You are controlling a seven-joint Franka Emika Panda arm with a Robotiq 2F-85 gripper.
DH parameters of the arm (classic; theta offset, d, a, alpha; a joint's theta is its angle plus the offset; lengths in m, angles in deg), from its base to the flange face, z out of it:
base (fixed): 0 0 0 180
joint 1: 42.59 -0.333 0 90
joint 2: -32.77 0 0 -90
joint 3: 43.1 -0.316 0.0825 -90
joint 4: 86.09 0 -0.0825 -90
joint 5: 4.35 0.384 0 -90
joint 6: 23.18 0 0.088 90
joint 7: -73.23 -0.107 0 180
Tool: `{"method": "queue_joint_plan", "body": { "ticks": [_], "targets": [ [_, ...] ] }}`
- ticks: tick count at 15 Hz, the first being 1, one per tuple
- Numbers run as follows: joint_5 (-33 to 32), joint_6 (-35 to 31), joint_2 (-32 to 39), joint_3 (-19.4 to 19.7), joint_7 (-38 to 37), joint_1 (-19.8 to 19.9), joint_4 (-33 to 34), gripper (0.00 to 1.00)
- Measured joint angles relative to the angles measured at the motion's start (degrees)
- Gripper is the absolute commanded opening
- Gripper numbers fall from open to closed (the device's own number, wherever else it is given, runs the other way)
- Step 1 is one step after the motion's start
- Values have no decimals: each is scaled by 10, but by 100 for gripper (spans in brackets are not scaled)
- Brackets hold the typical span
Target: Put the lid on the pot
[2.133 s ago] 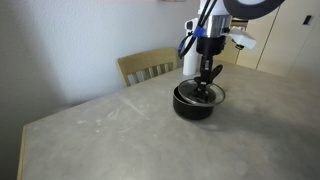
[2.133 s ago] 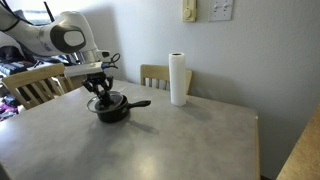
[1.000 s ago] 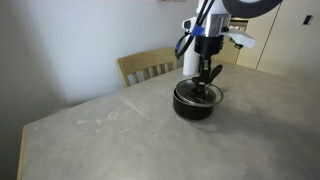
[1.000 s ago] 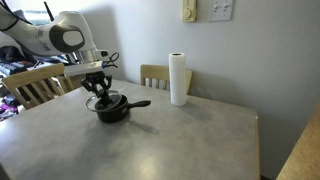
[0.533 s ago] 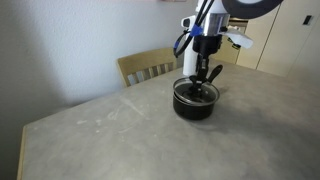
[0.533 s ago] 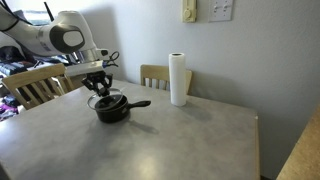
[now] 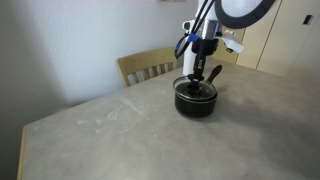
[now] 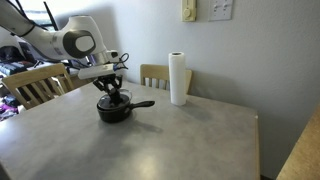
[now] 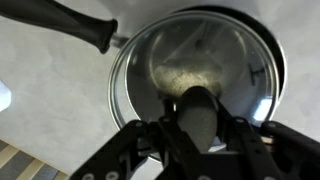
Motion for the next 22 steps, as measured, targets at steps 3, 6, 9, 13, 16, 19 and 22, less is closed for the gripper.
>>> {"method": "queue_joint_plan", "body": {
  "ticks": [3, 6, 9, 13, 16, 19, 22],
  "targets": [
    [5, -13, 28, 2, 5, 23, 38, 15],
    [14, -14, 44, 0, 9, 34, 63, 15],
    [21, -12, 50, -2, 9, 34, 72, 15],
    [20, 10, 50, -1, -12, 23, 75, 15],
    [18, 24, 46, 4, -42, 10, 74, 15],
    [18, 26, 43, 9, -67, 2, 71, 15],
    [18, 26, 37, 16, -93, -3, 61, 15]
  ]
}}
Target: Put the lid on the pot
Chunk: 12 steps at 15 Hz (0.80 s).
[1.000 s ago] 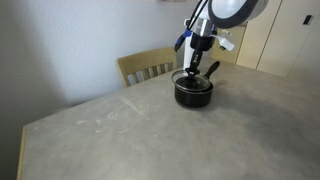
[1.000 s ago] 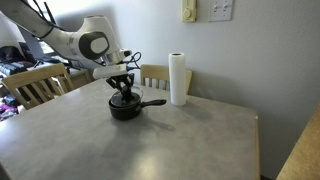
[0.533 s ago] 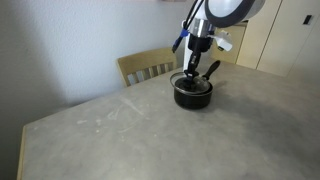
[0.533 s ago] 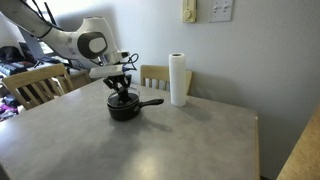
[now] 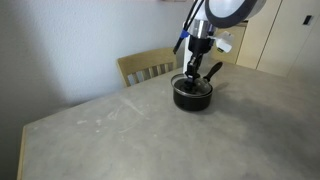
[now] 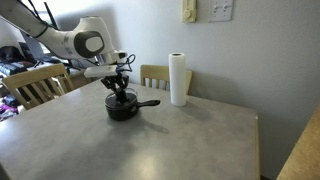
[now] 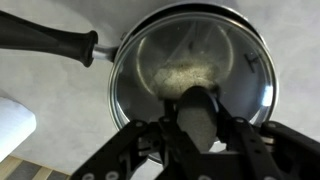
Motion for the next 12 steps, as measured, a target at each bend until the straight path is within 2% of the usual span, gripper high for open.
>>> {"method": "queue_joint_plan", "body": {
  "ticks": [8, 9, 12],
  "targets": [
    [0, 34, -7, 36, -11, 5, -6, 15],
    [0, 39, -7, 37, -11, 6, -6, 59],
    [2, 46, -7, 36, -9, 7, -6, 77]
  ]
}}
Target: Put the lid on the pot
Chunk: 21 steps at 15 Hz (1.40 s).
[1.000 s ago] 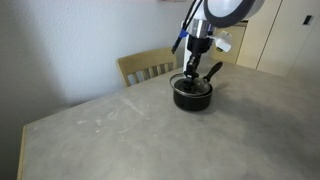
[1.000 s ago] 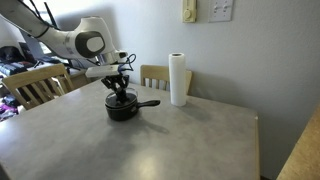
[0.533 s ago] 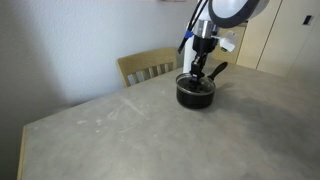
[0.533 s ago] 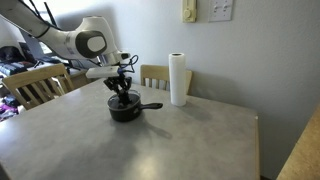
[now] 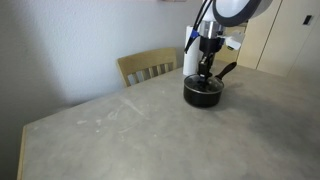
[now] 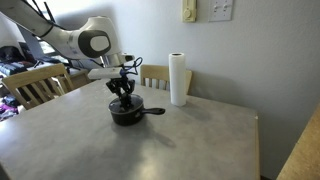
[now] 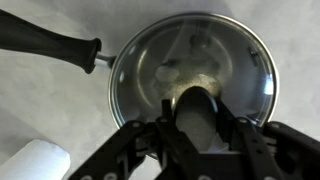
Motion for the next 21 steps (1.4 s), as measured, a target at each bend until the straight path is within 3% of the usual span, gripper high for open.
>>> {"method": "queue_joint_plan", "body": {
  "ticks": [3, 4, 11, 21],
  "targets": [
    [2, 1, 0, -5, 3, 0, 0, 99],
    [4, 1, 0, -7, 3, 0, 0, 100],
    [18, 5, -30, -9, -17, 0, -12, 100],
    [23, 26, -163, -10, -46, -1, -93, 100]
  ]
}}
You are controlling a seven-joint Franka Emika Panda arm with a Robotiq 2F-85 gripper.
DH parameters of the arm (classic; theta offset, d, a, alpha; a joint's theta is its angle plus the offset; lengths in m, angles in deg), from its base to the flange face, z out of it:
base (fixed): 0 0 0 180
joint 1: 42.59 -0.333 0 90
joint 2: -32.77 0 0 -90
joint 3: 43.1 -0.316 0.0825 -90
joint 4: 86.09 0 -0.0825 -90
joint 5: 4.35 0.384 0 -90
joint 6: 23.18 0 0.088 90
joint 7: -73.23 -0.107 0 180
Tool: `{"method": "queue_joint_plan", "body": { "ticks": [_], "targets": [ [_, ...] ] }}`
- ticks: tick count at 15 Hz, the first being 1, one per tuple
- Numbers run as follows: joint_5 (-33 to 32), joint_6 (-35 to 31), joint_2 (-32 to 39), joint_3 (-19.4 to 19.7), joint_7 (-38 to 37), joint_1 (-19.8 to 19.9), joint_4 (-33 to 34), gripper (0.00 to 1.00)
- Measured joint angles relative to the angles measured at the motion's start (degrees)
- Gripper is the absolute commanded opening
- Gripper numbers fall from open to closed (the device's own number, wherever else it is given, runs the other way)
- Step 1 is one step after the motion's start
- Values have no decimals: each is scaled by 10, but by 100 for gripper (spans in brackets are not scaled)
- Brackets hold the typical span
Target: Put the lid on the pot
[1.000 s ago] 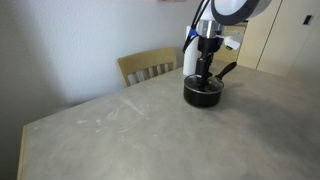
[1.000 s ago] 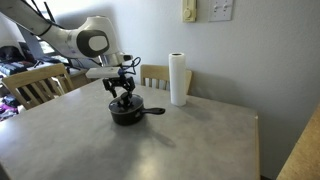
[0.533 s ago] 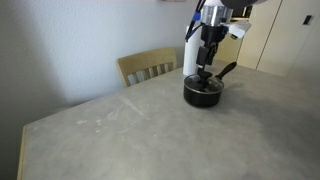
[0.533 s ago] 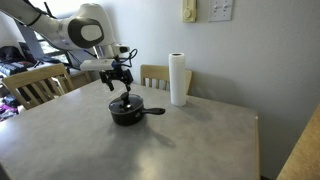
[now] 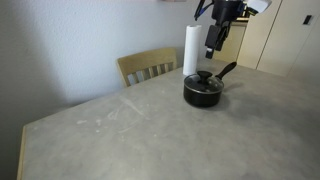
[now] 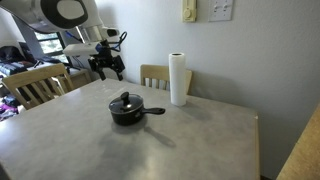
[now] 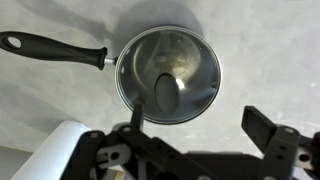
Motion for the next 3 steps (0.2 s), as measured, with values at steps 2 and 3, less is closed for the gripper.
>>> {"method": "queue_joint_plan", "body": {
  "ticks": [2, 3],
  "targets": [
    [5, 1, -15, 0, 1, 0, -8, 100],
    [5, 1, -15, 0, 1, -1, -8, 100]
  ]
}}
